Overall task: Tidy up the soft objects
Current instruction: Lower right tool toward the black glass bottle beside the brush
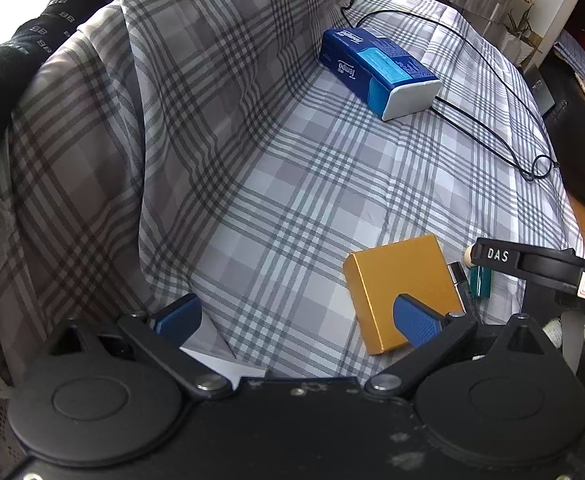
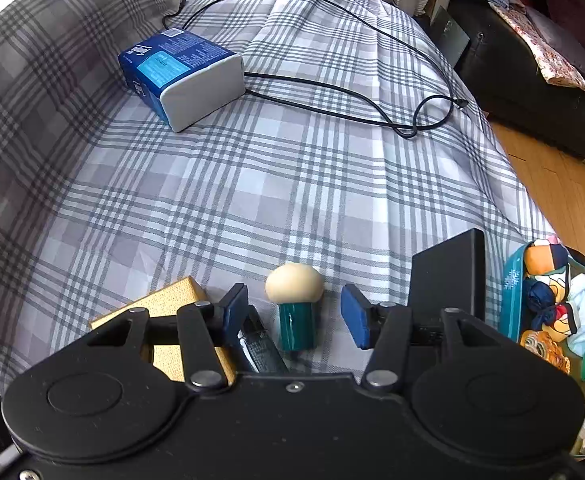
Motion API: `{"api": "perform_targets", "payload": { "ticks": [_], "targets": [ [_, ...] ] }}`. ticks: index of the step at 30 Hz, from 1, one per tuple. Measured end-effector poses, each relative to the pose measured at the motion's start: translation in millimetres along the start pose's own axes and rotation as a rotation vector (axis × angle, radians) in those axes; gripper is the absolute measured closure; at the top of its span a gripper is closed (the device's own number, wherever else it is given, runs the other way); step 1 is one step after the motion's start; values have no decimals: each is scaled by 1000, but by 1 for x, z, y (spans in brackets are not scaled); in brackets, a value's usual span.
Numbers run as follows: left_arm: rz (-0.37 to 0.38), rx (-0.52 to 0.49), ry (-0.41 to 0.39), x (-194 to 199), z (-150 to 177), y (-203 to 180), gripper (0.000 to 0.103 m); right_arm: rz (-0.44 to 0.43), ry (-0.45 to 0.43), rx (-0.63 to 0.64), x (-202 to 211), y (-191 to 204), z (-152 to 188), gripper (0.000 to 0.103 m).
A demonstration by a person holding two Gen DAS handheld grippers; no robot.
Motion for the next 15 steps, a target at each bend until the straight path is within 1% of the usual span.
{"api": "perform_targets", "payload": {
  "ticks": [6, 9, 15],
  "targets": [
    [-3, 22, 4, -1, -1, 5, 1, 27, 35, 16, -13, 11, -1, 52],
    [0, 27, 3, -1, -1, 6, 1, 43, 63, 1, -16, 8, 2, 52],
    [12, 30, -3, 4, 0, 7, 1, 72, 73, -14, -10, -2, 13, 52]
  ]
}}
Point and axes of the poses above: each gripper's, at about its wrist camera, not at the fingertips, and x roughly against the way its jaws point, y to its left, z to its underside, the point moved 5 cm from there along -x, roughly the way its jaws point, and after that the axes turned 5 degrees about -x, right-handed, at the moved point
